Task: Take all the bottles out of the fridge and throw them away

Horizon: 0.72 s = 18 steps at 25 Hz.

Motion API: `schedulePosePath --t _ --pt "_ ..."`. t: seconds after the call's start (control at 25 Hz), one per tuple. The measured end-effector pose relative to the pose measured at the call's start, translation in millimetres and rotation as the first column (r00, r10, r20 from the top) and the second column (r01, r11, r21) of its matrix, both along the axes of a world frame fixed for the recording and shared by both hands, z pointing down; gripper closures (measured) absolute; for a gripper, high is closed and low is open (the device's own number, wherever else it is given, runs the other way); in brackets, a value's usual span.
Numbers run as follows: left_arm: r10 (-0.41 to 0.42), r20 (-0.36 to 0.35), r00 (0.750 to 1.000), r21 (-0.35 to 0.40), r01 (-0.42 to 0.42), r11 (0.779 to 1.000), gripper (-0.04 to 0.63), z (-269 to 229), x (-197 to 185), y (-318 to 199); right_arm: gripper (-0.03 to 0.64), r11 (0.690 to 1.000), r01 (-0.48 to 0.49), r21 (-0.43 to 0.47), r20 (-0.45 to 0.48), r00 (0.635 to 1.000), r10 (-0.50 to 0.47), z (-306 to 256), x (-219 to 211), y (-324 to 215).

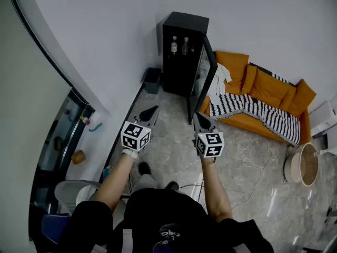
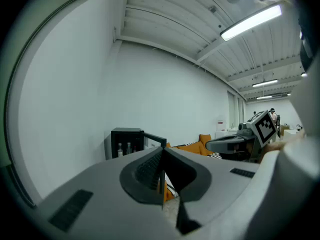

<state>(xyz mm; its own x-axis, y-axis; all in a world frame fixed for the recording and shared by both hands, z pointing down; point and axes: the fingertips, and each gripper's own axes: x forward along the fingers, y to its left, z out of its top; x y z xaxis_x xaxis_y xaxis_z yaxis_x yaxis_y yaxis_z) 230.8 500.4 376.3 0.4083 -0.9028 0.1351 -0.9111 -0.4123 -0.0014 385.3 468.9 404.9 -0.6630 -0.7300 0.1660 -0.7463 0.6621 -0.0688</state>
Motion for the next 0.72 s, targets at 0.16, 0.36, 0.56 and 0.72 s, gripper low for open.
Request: schedulePosePath --t 0.16,0.36,0.56,0.72 --pt "0.000 0.008 1.000 -0.001 0.000 1.000 0.588 4 2 -7 0.609 1.000 0.009 0.007 0.005 1.000 -0.009 1 -2 -7" --pt "-0.004 0.006 1.000 -0.002 0.004 1.000 0.588 8 -2 -33 0.609 1.000 0.021 0.003 -0.002 1.000 -0.021 5 -10 -31" --pt "-0.002 -0.011 1.000 -0.019 0.002 1.000 0.588 20 -18 -73 0.609 1.000 0.021 -0.023 0.000 1.000 -0.021 14 -27 -69" --pt "0.006 -0.028 1.000 -0.029 -0.007 1.000 0.588 27 -40 -121 0.609 0.999 0.019 -0.028 -0.014 1.000 -0.019 16 -52 -116"
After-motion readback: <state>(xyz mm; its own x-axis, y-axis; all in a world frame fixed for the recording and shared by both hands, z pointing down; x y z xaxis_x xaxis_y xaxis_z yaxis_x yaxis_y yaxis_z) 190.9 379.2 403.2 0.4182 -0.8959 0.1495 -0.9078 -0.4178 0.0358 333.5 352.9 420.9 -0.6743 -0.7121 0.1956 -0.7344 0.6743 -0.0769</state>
